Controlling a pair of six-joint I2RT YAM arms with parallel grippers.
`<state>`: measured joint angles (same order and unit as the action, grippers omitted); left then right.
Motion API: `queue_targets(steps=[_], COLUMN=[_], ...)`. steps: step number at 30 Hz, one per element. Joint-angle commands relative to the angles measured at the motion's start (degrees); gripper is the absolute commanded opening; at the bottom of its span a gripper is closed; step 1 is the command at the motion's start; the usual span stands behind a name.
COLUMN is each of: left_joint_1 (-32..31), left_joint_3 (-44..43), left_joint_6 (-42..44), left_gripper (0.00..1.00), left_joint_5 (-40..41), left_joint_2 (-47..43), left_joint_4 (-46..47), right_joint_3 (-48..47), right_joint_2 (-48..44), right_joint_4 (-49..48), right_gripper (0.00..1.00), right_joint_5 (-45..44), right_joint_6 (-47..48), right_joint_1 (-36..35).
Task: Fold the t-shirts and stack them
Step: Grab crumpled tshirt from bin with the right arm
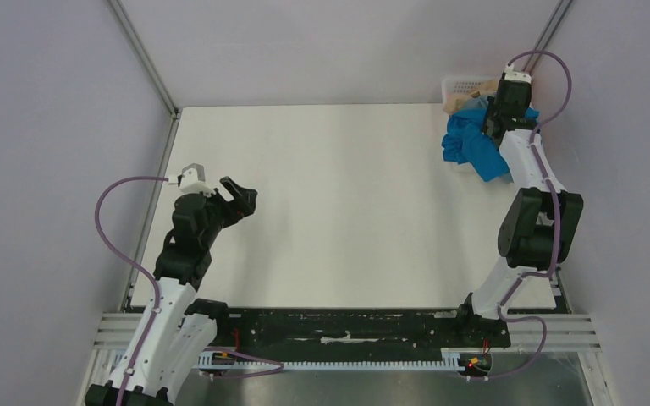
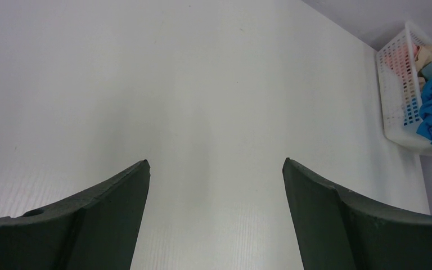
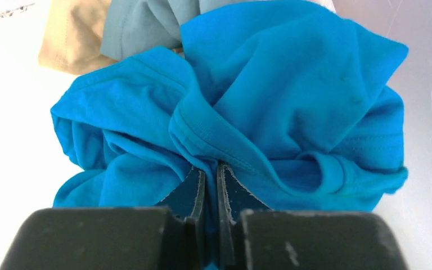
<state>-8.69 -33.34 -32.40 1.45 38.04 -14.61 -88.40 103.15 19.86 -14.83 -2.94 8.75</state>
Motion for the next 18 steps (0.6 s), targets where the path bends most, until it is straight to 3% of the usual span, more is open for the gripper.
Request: queue_targets(steps=[1,5,10,18], left_joint_1=[0.2,0.3,0.3,0.2], left_joint_3=[0.1,0.0,0.1,0.2], left_joint_6=[-0.4,-0.4,-0.6,-0.9], left_gripper=[0.93,0.93,0.93,0.93], left_joint_5=[1.1,1.2,0.1,-1.2], left_joint_2=[-0.1,-0.4,-0.7,-2.8], left_joint_4=[2.0,1.8,2.0,1.9], right_joint_3=[-2.1,-3.0,-5.9,-10.1], right_joint_2=[-3.1,-8.7,-15.7,-24.0], right_joint_4=[-2.1,-4.5,-5.2,-6.8], right_gripper=[0.00,0.00,0.00,0.00], right_joint_5=[5.4,7.5,17.3,29.6], right_joint_6=[-0.8,-0.3,1.1,7.5], right_joint_1=[0.5,0.4,-1.1,-18.7])
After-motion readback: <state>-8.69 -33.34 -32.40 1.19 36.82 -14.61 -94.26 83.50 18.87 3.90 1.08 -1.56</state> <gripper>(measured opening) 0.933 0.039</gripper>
